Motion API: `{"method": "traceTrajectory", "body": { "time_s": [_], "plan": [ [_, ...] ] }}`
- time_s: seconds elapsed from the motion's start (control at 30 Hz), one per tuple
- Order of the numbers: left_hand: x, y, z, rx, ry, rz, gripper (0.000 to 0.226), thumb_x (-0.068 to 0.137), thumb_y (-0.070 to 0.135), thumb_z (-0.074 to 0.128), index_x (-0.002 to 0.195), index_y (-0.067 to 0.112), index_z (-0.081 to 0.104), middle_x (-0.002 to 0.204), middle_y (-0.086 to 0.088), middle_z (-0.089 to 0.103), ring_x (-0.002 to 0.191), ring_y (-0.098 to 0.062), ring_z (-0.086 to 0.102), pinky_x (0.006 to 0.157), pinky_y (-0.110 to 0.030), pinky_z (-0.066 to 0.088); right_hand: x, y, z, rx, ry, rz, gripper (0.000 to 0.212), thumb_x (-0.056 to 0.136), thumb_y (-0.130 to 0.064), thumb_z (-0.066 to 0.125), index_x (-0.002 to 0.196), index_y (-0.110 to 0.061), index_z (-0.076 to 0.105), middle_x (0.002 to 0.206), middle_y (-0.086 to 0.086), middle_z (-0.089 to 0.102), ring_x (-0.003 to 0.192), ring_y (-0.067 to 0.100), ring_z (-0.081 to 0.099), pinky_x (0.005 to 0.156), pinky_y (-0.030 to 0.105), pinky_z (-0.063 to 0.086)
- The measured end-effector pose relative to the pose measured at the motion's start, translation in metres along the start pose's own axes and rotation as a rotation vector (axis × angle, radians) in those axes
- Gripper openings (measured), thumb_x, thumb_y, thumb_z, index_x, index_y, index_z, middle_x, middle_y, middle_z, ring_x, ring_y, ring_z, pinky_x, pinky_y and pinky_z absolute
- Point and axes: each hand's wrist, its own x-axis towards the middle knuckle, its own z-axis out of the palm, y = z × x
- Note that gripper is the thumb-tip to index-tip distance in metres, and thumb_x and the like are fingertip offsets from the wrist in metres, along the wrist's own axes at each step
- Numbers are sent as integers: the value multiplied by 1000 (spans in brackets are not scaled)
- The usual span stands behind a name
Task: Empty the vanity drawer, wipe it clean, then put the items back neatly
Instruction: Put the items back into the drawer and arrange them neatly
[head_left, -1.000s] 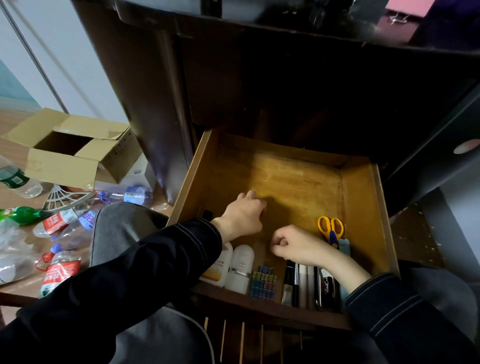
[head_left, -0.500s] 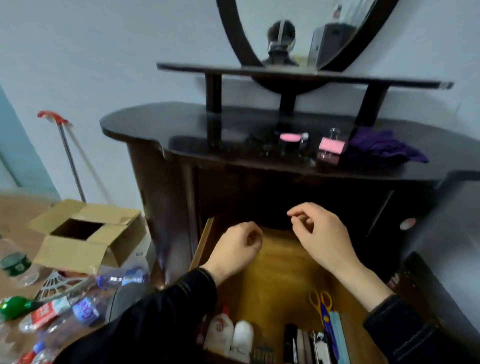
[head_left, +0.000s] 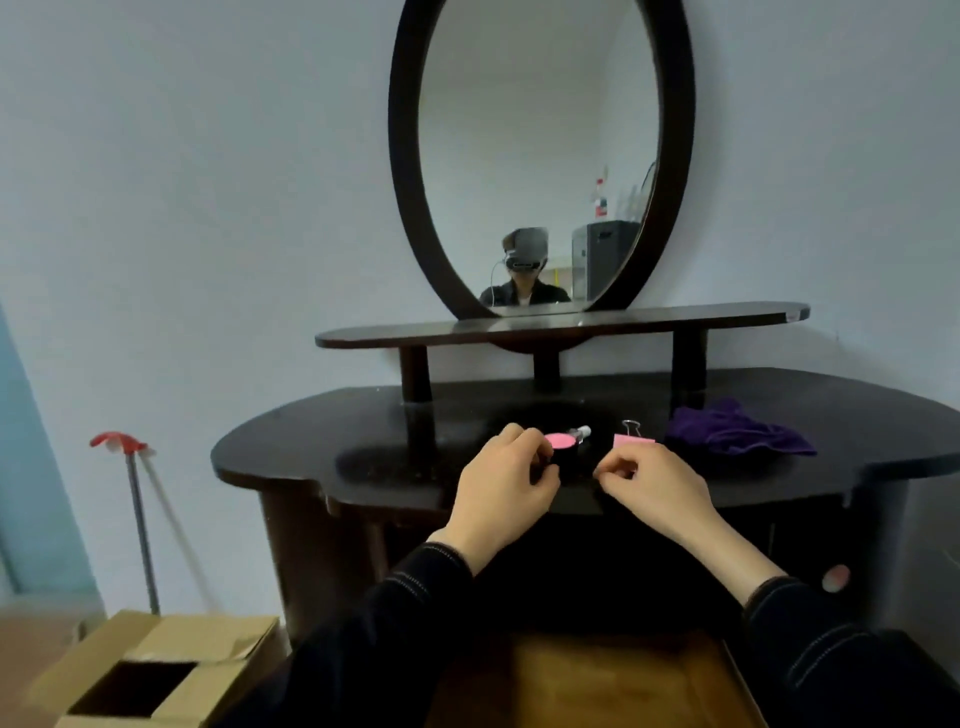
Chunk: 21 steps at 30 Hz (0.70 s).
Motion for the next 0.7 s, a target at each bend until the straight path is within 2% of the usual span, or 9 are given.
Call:
{"method": "traceTrajectory", "body": {
  "time_s": [0.13,0.2,0.27,0.33,0.43,0.47,0.53,0.6,0.7],
  "plan": [
    [41,-8,26,53,-119,-184,62,81,57,67,130,25,47,122,3,45,111,-21,54,85,-38,53,15,19,-12,473,144,112,7,86,-19,72,82,-19,66,79,3,67,71,16,61,68,35,49],
    [54,-14,42,145,-168,-223,84,75,71,65,140,25,40,128,-1,43,116,-26,53,89,-41,52,23,32,-12,403,233,168,17,84,-21,73,91,-23,58,84,1,62,77,18,62,68,36,50],
    [65,-19,56,217,-183,-210,92,73,80,59,144,27,37,131,-2,43,116,-28,54,89,-41,52,31,40,-13,274,226,188,33,82,-35,76,102,-29,49,93,-6,57,79,9,59,63,31,46],
    [75,-24,67,244,-198,-177,91,74,82,55,145,29,37,133,-1,45,118,-27,53,90,-40,51,37,39,-13,121,141,167,48,82,-52,71,119,-43,42,109,-11,53,86,6,58,63,28,41],
    [86,-30,78,252,-258,-131,80,82,75,52,147,29,40,134,1,47,123,-25,47,93,-38,46,50,38,-10,-79,30,138,55,87,-60,60,138,-48,43,126,-9,49,106,17,63,74,33,43],
    [89,-31,80,252,-283,-120,73,86,70,52,145,29,44,133,1,48,124,-25,45,94,-38,45,54,36,-11,-92,15,127,47,89,-59,59,134,-47,50,124,-10,51,107,18,63,75,33,43],
    [94,-31,82,261,-316,-91,51,92,56,50,135,29,55,124,2,53,121,-25,46,94,-39,45,60,34,-11,-72,-3,104,18,95,-51,58,107,-40,66,104,-14,60,96,16,66,68,32,44],
    [98,-29,82,282,-327,-62,33,93,40,49,121,26,60,116,2,55,115,-26,49,92,-41,46,62,35,-11,-59,1,69,24,100,-45,55,85,-30,67,82,-10,66,81,14,66,63,31,47],
    [99,-29,82,283,-320,-45,24,92,40,51,107,24,60,109,3,55,107,-22,50,88,-40,47,62,37,-11,-3,16,85,22,100,-39,57,91,-28,74,86,-3,72,80,14,67,73,39,55]
  ]
}}
